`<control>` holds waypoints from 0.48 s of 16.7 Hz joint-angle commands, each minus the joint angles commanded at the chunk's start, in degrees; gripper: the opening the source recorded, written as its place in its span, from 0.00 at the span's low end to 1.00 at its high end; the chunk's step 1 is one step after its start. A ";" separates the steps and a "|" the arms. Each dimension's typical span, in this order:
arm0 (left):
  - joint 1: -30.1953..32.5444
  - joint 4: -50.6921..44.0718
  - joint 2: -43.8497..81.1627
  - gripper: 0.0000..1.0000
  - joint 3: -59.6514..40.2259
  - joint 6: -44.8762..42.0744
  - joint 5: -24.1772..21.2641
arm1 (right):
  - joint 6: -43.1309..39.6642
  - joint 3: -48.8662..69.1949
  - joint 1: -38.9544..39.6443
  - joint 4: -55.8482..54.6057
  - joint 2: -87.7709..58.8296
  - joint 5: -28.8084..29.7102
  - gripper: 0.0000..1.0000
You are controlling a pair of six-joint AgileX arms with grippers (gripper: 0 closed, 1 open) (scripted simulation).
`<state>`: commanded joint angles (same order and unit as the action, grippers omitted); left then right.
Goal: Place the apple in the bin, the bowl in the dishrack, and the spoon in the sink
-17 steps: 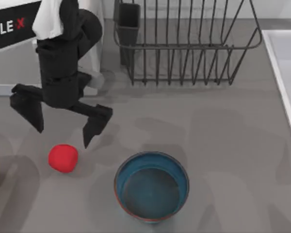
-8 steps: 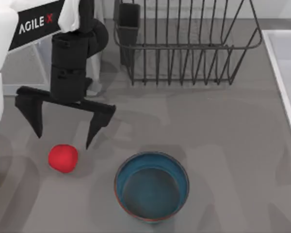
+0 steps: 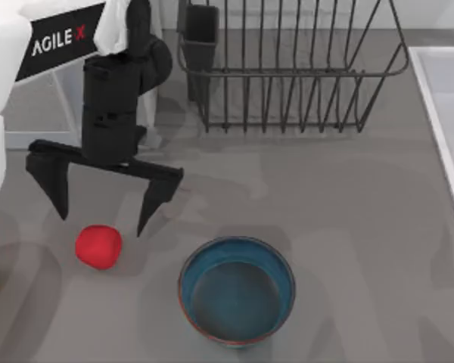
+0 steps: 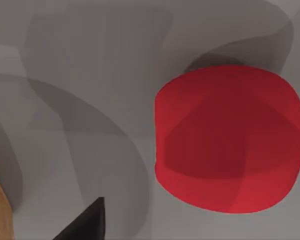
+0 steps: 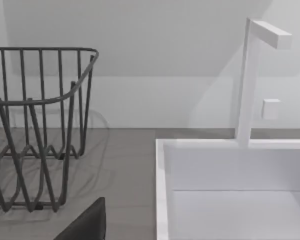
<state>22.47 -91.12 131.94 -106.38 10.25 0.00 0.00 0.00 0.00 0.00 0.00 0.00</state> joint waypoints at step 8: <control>-0.41 13.41 -1.00 1.00 14.67 -0.22 0.07 | 0.00 0.00 0.00 0.00 0.00 0.00 1.00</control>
<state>22.06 -77.71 130.94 -91.71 10.03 0.07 0.00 0.00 0.00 0.00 0.00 0.00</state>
